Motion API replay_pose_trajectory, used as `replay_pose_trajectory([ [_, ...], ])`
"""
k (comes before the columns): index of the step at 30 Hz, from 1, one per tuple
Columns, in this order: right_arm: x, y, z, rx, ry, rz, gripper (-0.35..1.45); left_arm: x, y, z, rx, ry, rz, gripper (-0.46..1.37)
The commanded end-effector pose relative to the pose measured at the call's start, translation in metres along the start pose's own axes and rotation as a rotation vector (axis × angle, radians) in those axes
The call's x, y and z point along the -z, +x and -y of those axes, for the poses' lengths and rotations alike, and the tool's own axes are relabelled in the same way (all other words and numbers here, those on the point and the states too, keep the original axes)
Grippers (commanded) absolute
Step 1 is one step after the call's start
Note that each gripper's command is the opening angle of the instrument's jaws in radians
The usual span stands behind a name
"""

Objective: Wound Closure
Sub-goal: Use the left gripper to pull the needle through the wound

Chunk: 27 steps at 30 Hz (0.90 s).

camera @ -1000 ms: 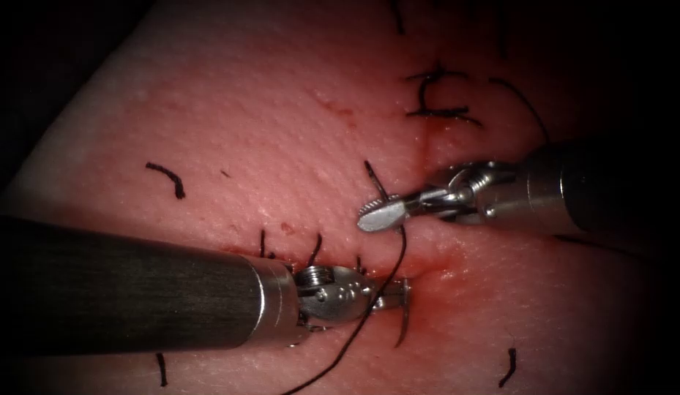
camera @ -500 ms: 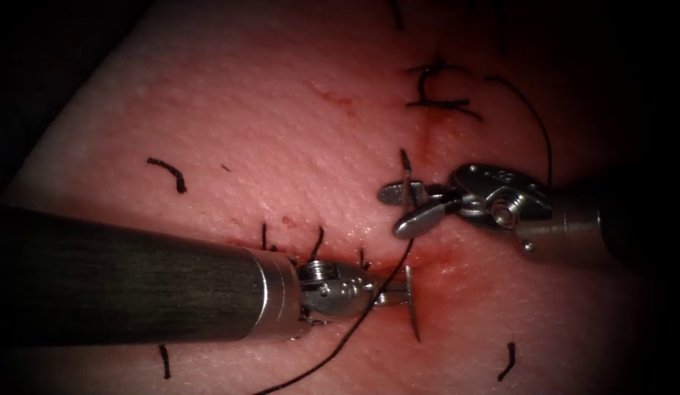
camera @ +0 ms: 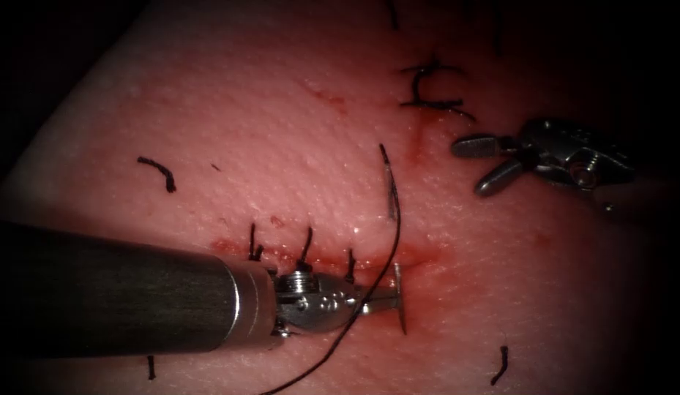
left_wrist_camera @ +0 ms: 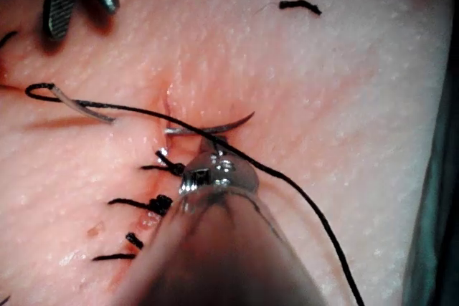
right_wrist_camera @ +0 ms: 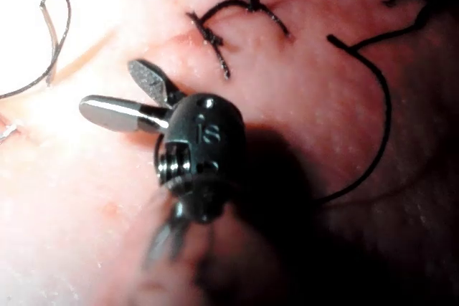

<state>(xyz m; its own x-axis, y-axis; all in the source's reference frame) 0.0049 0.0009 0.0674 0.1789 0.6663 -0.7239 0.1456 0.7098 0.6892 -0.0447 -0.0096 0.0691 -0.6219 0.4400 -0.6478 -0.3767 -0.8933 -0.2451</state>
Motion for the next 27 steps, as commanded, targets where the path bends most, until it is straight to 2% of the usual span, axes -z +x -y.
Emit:
replay_pose_trajectory([
  [1,-0.0002,-0.0004,0.0001,0.003,0.007,0.001,1.2,0.0002,0.0002,0.0001,-0.013,0.006,-0.018,-0.35],
  [3,-0.0004,-0.0008,0.0003,0.006,0.006,0.002,1.19,0.0005,0.0005,0.0002,-0.025,0.011,-0.034,-0.33],
  [7,-0.0007,-0.0016,0.0005,0.014,0.004,0.004,1.18,0.0009,0.0009,0.0,-0.045,0.012,-0.039,-0.11],
  [11,-0.0008,-0.0019,0.0005,0.017,0.003,0.005,1.17,0.0007,0.0012,0.0001,-0.061,0.007,-0.05,0.0],
  [17,-0.0012,-0.0027,0.0008,0.025,0.002,0.008,1.15,-0.0001,0.0019,0.0006,-0.077,0.013,-0.121,0.41],
  [22,-0.0013,-0.0034,0.001,0.031,0.002,0.01,1.15,-0.0004,0.0025,0.0008,-0.095,0.02,-0.141,0.49],
  [27,-0.0012,-0.0038,0.0008,0.035,0.001,0.014,1.14,-0.0005,0.0029,0.0011,-0.128,0.007,-0.196,0.58],
])
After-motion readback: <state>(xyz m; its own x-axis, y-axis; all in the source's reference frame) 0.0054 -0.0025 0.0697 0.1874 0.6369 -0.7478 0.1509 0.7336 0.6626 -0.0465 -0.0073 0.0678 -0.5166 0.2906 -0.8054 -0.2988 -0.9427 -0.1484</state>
